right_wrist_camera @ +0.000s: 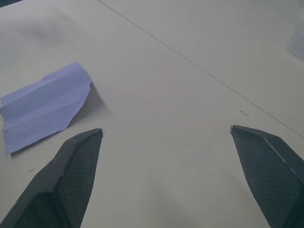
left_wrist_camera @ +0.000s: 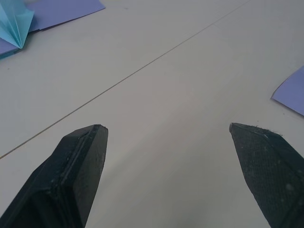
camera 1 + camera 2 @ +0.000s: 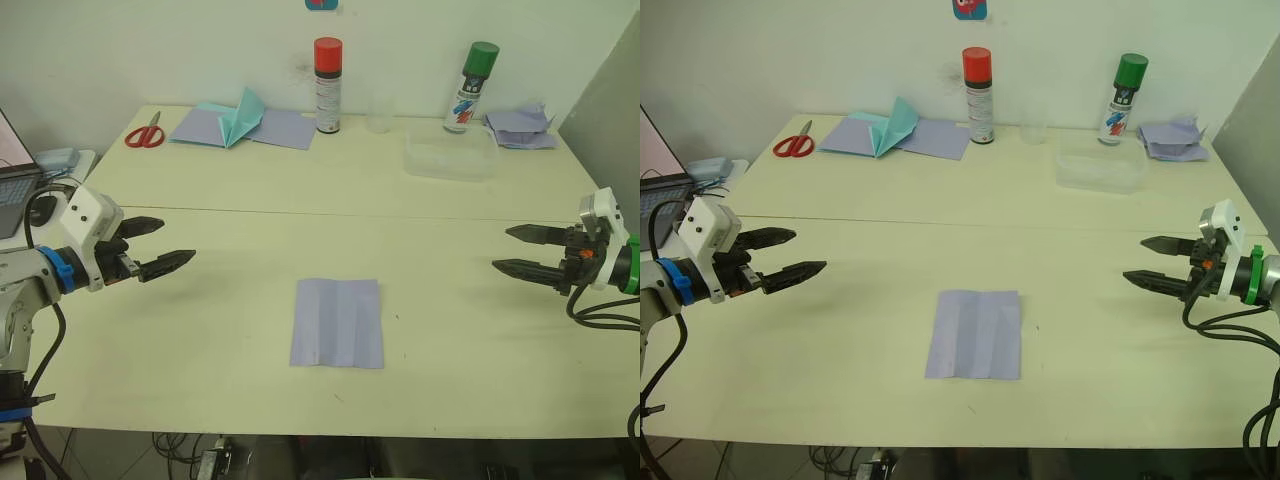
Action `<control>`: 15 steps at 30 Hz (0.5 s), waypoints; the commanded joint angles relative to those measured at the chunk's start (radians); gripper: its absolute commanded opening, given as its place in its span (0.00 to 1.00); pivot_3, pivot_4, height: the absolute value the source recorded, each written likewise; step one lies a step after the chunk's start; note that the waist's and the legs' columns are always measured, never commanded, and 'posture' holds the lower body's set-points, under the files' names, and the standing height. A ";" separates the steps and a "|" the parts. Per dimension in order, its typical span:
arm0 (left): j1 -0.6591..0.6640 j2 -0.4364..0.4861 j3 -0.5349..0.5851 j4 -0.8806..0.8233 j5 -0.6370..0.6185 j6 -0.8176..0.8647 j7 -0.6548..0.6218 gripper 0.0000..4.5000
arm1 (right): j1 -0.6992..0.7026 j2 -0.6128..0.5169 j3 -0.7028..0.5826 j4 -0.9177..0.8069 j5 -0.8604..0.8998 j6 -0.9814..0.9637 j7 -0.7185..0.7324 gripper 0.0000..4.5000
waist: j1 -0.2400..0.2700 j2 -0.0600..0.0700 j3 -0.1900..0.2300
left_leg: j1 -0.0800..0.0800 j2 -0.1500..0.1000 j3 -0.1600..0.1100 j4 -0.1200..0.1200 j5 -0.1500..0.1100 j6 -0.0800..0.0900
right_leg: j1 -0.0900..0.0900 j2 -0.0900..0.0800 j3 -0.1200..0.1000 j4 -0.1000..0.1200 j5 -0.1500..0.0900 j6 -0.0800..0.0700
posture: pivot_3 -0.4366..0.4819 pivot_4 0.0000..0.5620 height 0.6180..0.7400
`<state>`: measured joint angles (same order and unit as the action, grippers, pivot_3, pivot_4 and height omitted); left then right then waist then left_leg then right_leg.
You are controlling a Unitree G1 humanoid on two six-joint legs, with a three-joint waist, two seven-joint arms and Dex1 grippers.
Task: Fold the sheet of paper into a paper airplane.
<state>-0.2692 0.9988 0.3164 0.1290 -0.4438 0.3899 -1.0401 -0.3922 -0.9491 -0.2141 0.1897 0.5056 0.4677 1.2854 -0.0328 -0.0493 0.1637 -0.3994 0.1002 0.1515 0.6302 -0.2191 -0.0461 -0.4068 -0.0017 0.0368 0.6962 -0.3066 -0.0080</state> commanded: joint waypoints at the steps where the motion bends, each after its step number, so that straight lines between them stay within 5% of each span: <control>1: -0.023 0.005 0.013 0.002 -0.004 -0.009 -0.011 1.00 | 0.007 -0.013 -0.045 -0.039 0.028 0.013 -0.003 1.00 | 0.000 0.000 0.000 | 0.000 0.000 0.000 0.000 0.000 0.000 | 0.000 0.000 0.000 0.000 0.000 0.000 | 0.48 0.27 1.00; 9: -0.044 -0.023 0.011 -0.046 -0.079 0.098 -0.033 1.00 | 0.023 -0.019 -0.033 -0.076 0.032 0.046 -0.010 1.00 | 0.000 0.000 0.000 | 0.000 0.000 0.000 0.000 0.000 0.000 | 0.000 0.000 0.000 0.000 0.000 0.000 | 0.48 0.27 1.00; 15: -0.057 -0.069 -0.038 -0.236 -0.156 0.189 -0.027 1.00 | 0.003 0.014 0.012 -0.106 0.030 0.068 -0.033 1.00 | 0.001 0.000 0.000 | -0.001 0.000 -0.002 0.001 0.000 -0.001 | 0.001 0.000 0.000 0.000 0.000 0.000 | 0.48 0.27 1.00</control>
<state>-0.3092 0.9341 0.2869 -0.0403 -0.5721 0.5715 -1.0619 -0.3729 -0.9367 -0.2023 0.1185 0.5258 0.5317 1.2601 -0.0322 -0.0494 0.1637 -0.4000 0.0997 0.1497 0.6312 -0.2187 -0.0466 -0.4060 -0.0014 0.0368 0.6964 -0.3066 -0.0080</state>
